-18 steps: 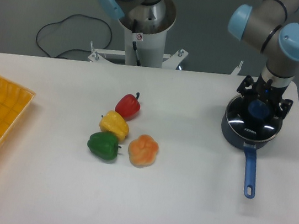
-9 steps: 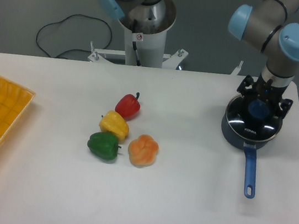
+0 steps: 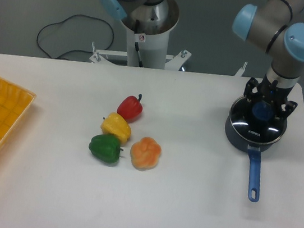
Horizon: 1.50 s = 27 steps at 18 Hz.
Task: Open the lid
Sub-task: 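Close the gripper on the blue lid knob, then lift the lid by its knob up off the saucepan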
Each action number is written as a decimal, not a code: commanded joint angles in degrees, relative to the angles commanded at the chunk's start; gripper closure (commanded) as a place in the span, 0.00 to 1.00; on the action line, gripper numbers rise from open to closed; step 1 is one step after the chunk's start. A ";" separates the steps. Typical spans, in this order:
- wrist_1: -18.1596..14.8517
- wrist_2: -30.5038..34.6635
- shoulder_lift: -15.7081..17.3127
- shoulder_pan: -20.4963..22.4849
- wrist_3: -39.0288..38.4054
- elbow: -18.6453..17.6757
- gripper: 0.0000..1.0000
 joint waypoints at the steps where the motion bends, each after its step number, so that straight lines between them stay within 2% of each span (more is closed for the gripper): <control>1: 0.00 0.00 0.00 0.00 0.00 0.09 0.42; 10: -1.32 0.09 0.79 0.44 0.09 1.40 0.48; 12: -4.03 0.09 0.88 0.44 0.09 2.89 0.48; 15: -10.35 0.09 0.97 0.09 0.00 6.40 0.48; 17: -12.74 0.09 1.05 -0.09 -0.09 7.73 0.48; 22: -13.18 0.09 2.20 -0.44 -0.53 8.08 0.48; 27: -14.58 0.09 2.55 -1.32 -0.35 12.56 0.48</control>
